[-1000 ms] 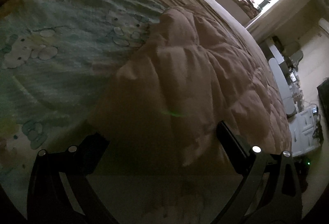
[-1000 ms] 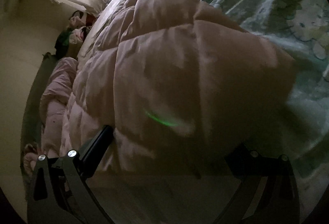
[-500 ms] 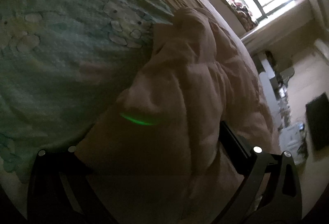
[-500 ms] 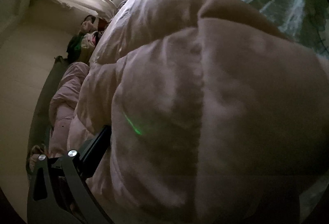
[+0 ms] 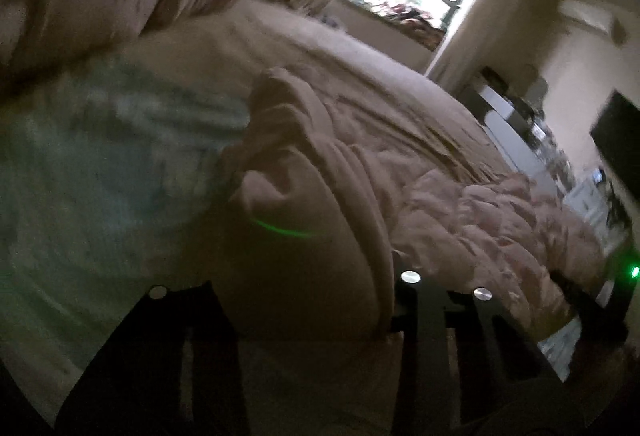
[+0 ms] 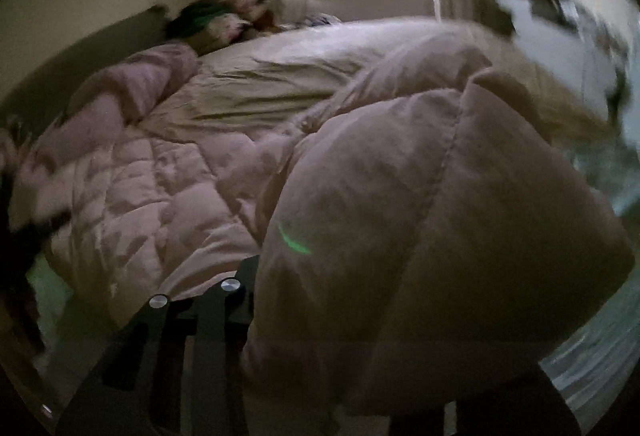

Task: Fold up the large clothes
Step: 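Lift the quilt side with both tools and fold it over onto the quilt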

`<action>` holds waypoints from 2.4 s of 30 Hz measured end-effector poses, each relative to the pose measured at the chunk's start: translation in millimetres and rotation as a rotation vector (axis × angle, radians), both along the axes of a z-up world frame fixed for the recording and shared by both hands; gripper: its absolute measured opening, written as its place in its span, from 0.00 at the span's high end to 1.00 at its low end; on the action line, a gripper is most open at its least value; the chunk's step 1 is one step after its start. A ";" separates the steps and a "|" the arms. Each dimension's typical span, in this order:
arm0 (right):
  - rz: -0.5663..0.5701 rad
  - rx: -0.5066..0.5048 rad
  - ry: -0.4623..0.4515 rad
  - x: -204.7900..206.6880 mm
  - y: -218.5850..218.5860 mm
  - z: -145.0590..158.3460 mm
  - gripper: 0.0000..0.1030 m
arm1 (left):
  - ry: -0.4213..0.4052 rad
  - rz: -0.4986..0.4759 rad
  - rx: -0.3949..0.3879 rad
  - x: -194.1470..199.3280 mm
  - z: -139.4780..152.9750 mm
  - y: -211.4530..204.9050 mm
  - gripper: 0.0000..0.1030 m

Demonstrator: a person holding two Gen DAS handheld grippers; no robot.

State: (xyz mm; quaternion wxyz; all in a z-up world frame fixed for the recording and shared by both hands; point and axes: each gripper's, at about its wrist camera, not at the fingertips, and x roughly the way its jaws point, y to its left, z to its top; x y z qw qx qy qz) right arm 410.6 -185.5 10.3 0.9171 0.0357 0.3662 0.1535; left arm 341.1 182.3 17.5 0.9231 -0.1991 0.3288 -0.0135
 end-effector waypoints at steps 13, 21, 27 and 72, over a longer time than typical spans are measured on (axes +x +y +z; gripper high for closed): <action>0.189 -0.057 -0.238 -120.3 8.3 61.6 0.72 | -0.119 -0.085 0.151 -91.4 65.1 -24.5 0.75; 0.172 -0.050 -0.201 -189.5 -8.6 32.9 0.72 | -0.080 -0.109 0.187 -144.7 34.2 -28.5 0.75; 0.096 -0.010 -0.127 -200.6 -22.3 14.8 0.71 | -0.045 -0.094 0.194 -161.4 16.9 -27.4 0.74; -0.249 0.092 0.254 -218.3 -71.1 -50.0 0.14 | 0.121 -0.015 0.149 -210.8 -52.0 -8.7 0.44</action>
